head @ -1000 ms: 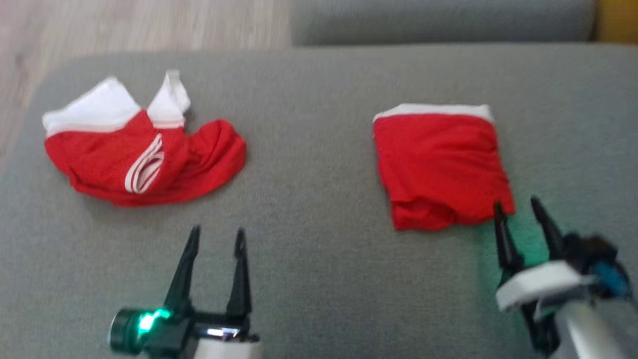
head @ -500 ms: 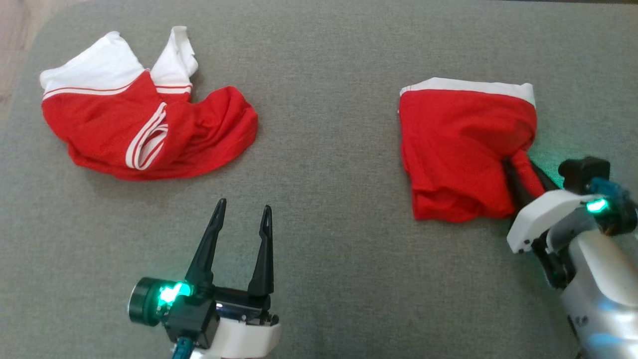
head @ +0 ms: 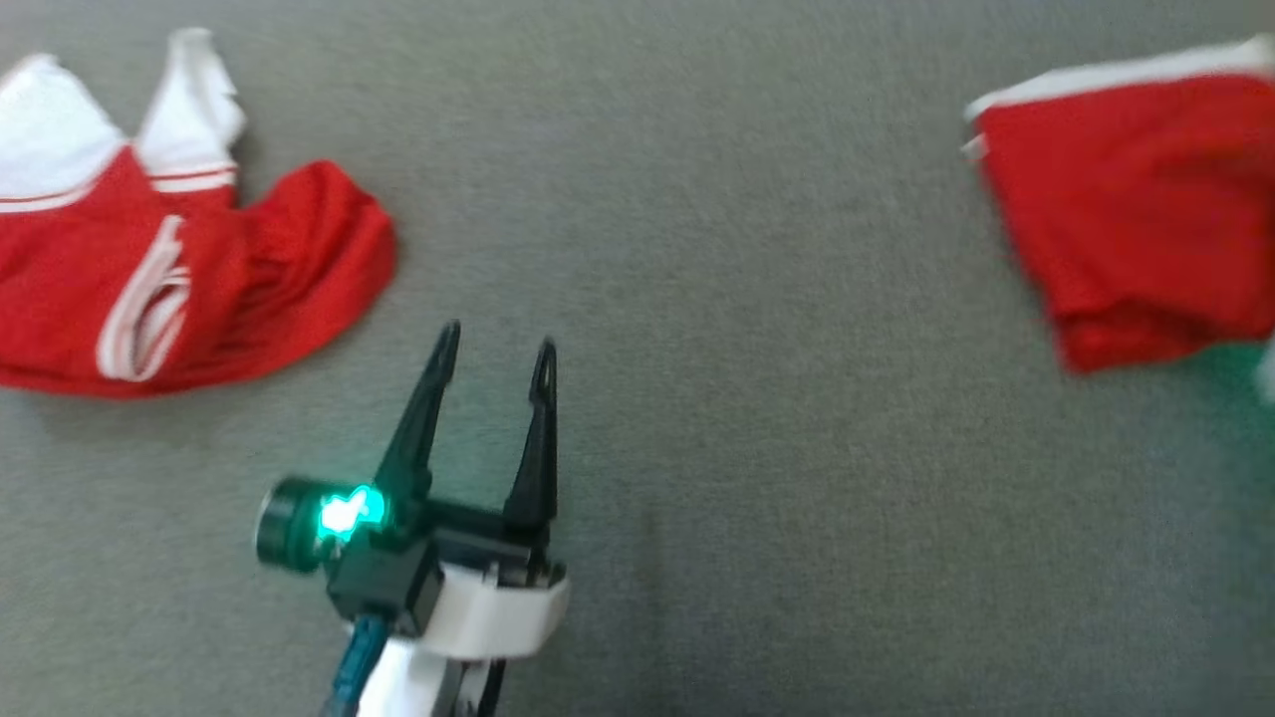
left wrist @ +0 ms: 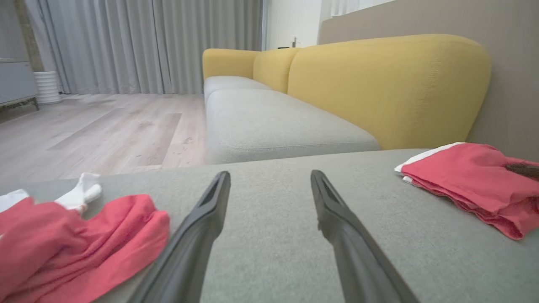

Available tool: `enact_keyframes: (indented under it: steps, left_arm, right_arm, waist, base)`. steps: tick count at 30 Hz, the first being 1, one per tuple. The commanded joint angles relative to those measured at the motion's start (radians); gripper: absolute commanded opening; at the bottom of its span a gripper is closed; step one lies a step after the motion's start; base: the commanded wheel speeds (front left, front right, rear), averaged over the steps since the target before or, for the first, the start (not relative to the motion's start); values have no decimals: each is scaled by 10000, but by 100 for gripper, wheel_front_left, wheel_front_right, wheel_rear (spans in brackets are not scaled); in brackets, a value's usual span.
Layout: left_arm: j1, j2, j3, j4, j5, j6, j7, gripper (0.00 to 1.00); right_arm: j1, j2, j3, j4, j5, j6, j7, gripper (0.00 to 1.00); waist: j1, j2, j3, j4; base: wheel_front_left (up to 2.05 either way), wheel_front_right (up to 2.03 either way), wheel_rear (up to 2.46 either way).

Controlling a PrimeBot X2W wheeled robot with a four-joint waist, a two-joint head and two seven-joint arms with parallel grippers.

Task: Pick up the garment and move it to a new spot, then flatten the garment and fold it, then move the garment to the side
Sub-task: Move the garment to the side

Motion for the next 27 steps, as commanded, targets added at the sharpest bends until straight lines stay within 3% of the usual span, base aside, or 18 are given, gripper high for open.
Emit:
enact_keyframes:
  steps: [1,9,10,11,14,18,22,27]
  left_arm:
    - [-476,-45,239,-387,145,-56,-93,100]
    - [-1532,-45,81,-426,200,-204,-93,100]
    - [-1636,-45,50,-402,193,-215,-93,100]
    - [-1728,-45,20,-372,184,-220,-93,100]
    - [-1906,-45,-53,-255,102,-220,-93,100]
    - [-1746,-45,-63,-113,-80,-87,-93,100]
    - [-1218,-45,65,78,-267,68,-93,100]
    - [-375,-45,358,307,-603,177,-93,100]
  right_arm:
    - [-226,-716,-137,-324,-40,-7,52,0]
    - [-692,-2029,-1381,-599,-894,-7,170,0]
    - [-746,-2073,-1620,-614,-1080,-7,135,35]
    - [-802,-2085,-1881,-633,-1317,-7,61,100]
    - [-812,-1830,-2600,-765,-2243,-7,-165,100]
    - [-342,-739,-3060,-1019,-2951,-7,-251,100]
    - [424,568,-2862,-1285,-3138,-7,-525,100]
    - [1546,2091,-1734,-1361,-2667,-7,-1260,100]
  waist:
    - [-1,0,714,-541]
    - [-1,0,1852,-927]
    - [-1,0,1924,-920]
    - [-1,0,1967,-906]
    - [-1,0,1898,-787]
    - [-1,0,1266,-514]
    - [-1,0,376,-210]
    - [-1,0,-811,215]
  base:
    - [0,0,0]
    - [0,0,0]
    - [0,0,0]
    - [0,0,0]
    - [0,0,0]
    - [0,0,0]
    - [0,0,0]
    - [0,0,0]
